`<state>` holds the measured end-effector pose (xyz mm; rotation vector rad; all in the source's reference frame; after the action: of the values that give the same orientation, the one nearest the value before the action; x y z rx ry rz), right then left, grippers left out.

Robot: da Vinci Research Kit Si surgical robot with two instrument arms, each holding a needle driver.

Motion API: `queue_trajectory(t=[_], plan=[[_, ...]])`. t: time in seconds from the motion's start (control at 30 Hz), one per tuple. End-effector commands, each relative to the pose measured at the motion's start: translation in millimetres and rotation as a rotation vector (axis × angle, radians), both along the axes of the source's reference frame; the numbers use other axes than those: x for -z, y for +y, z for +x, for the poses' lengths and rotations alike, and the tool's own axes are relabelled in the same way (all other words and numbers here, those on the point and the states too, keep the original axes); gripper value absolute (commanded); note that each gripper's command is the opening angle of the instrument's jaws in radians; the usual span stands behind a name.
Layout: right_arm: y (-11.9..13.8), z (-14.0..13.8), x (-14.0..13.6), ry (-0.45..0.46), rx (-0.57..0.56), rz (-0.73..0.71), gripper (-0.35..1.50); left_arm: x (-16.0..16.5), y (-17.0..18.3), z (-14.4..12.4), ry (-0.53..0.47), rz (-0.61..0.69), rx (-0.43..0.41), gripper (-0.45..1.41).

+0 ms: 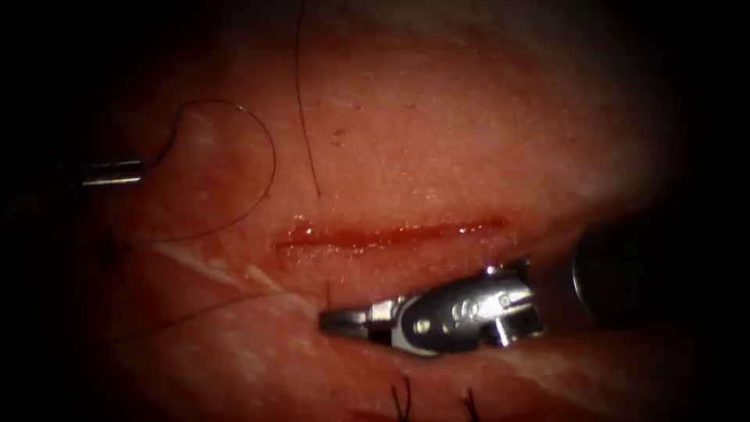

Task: Wound Closure

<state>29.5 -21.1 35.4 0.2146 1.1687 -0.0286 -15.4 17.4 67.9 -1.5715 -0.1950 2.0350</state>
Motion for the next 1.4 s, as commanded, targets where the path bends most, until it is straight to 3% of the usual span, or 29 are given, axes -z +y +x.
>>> queue_trajectory(t=[0.03, 0.37, 0.57, 0.6, 0.63, 0.67, 0.77, 0.97, 1.2, 1.27, 1.4], plan=[[-2.0, 0.5, 1.0, 0.009, 0.011, 0.007, -0.35, -0.9, -0.4, -0.6, -0.002, 0.002, -0.001, -0.45], [-6.4, 1.7, 8.2, 0.034, 0.064, 0.007, -0.35, -0.9, -0.4, -0.7, -0.002, 0.002, -0.001, -0.45], [-6.5, 1.6, 10.1, 0.045, 0.077, -0.005, -0.35, -0.8, -0.4, -0.6, -0.002, 0.002, -0.001, -0.45], [-6.0, 1.5, 9.9, 0.035, 0.069, -0.026, 0.02, -0.8, -0.4, -0.6, -0.004, 0.002, -0.003, -0.45], [-5.2, 1.3, 9.5, 0.013, 0.043, -0.038, 0.59, -0.8, -0.4, -0.6, -0.004, 0.002, -0.003, -0.45], [-4.7, 1.1, 9.2, 0.009, 0.032, -0.045, 0.81, -0.8, -0.4, -0.6, -0.004, 0.002, -0.003, -0.45], [-3.6, 0.6, 8.0, 0.002, 0.004, -0.045, 0.89, -0.8, -0.4, -0.6, -0.004, 0.002, -0.003, -0.45], [-0.2, -1.2, 2.1, -0.031, -0.05, -0.048, 0.91, -0.8, -0.4, -0.6, -0.004, 0.002, -0.003, -0.45], [0.7, -0.7, -2.2, -0.034, -0.057, -0.056, 0.88, -0.8, -0.4, -0.6, -0.004, 0.002, -0.003, -0.45], [0.3, 0.1, -4.4, -0.033, -0.056, -0.067, 0.76, -0.8, -0.5, -0.5, -0.004, 0.002, -0.003, -0.45], [0.1, 0.6, -5.8, -0.035, -0.042, -0.07, 0.56, -0.8, -0.5, -0.5, -0.004, 0.002, -0.004, -0.45]])
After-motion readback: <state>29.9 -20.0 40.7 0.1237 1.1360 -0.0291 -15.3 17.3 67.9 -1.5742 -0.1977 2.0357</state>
